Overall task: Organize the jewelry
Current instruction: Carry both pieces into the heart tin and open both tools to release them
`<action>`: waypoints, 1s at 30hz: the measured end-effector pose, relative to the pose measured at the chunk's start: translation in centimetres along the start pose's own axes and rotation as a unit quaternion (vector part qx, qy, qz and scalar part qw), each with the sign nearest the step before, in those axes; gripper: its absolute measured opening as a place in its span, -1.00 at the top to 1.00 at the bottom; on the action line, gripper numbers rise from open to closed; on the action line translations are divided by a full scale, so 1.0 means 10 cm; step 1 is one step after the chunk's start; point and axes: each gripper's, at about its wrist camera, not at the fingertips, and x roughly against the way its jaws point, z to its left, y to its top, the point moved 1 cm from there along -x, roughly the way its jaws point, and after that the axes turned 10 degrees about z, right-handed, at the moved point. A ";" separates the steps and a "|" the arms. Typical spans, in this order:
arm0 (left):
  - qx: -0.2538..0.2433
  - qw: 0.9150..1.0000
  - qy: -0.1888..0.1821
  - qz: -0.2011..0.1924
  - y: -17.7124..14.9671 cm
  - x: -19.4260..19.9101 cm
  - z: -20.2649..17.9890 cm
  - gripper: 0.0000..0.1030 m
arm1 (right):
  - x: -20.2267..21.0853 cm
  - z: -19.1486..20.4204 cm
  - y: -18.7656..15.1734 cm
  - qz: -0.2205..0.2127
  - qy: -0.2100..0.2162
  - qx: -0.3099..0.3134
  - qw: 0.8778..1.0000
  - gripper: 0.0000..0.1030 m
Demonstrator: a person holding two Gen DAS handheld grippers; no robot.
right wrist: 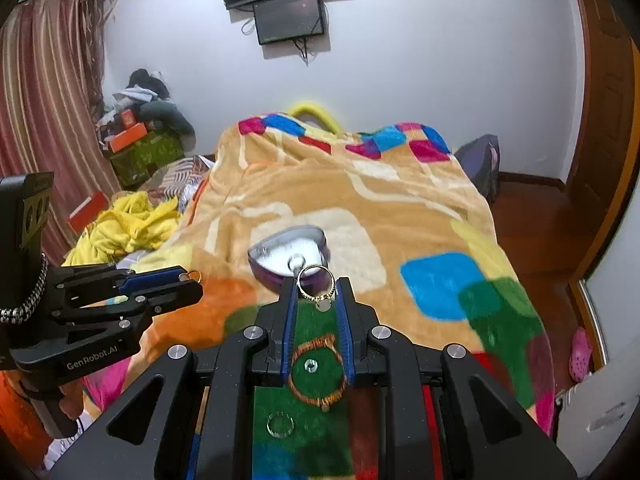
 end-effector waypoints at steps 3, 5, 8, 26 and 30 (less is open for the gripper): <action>0.004 1.000 0.003 -0.008 0.08 0.02 0.06 0.61 | 0.00 0.03 0.09 -0.010 0.003 0.004 1.000 0.67; 0.006 1.000 0.006 -0.013 0.13 0.02 0.10 0.61 | -0.02 0.05 0.14 -0.015 0.006 0.007 1.000 0.67; 0.009 1.000 0.009 -0.018 0.20 0.01 0.16 0.61 | -0.04 0.07 0.19 -0.021 0.009 0.010 1.000 0.67; 0.033 0.999 0.003 0.004 0.45 -0.50 0.45 0.61 | -0.65 0.05 0.51 0.014 0.025 0.015 0.999 0.67; 0.032 0.999 -0.002 0.015 0.48 -0.64 0.47 0.61 | -0.83 0.03 0.53 0.030 0.023 0.021 0.999 0.67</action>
